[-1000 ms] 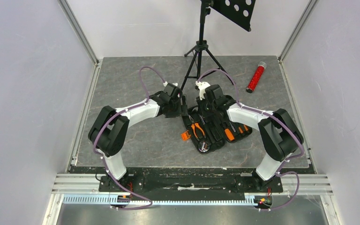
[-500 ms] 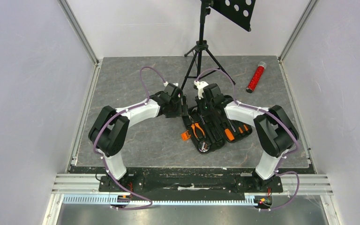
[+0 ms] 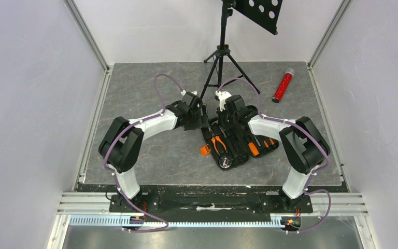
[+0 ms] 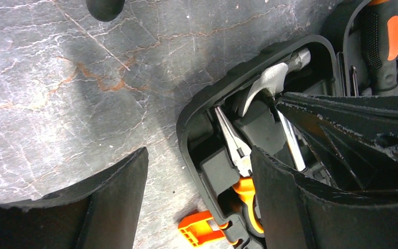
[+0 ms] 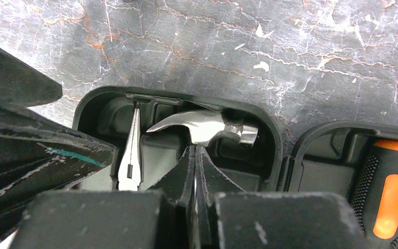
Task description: Pack the tool kit
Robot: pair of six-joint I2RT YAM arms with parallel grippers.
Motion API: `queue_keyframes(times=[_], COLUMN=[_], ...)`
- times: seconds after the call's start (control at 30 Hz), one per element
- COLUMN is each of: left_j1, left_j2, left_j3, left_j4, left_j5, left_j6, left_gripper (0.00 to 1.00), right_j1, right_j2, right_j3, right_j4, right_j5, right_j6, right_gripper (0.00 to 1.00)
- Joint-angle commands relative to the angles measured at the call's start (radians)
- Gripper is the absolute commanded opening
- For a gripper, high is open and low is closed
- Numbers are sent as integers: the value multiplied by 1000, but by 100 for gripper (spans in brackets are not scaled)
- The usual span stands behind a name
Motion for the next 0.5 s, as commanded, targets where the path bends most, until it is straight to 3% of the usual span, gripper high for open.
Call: queue_keyframes(times=[0.0, 0.33, 0.47], left_j1=[-6, -16, -21], left_j2=[24, 87, 109], left_j3=[40, 75, 71], left_j4=[53, 40, 31], left_j5=[-11, -23, -52], left_j6=[-62, -70, -68], left_gripper=[78, 76, 75], right_j1=[7, 31, 34], right_j2=[34, 43, 33], right_j3=[-90, -95, -104], right_j4=[-83, -140, -144], right_j5=[45, 136, 99], right_j6=[-12, -24, -21], right_gripper=[0, 0, 0])
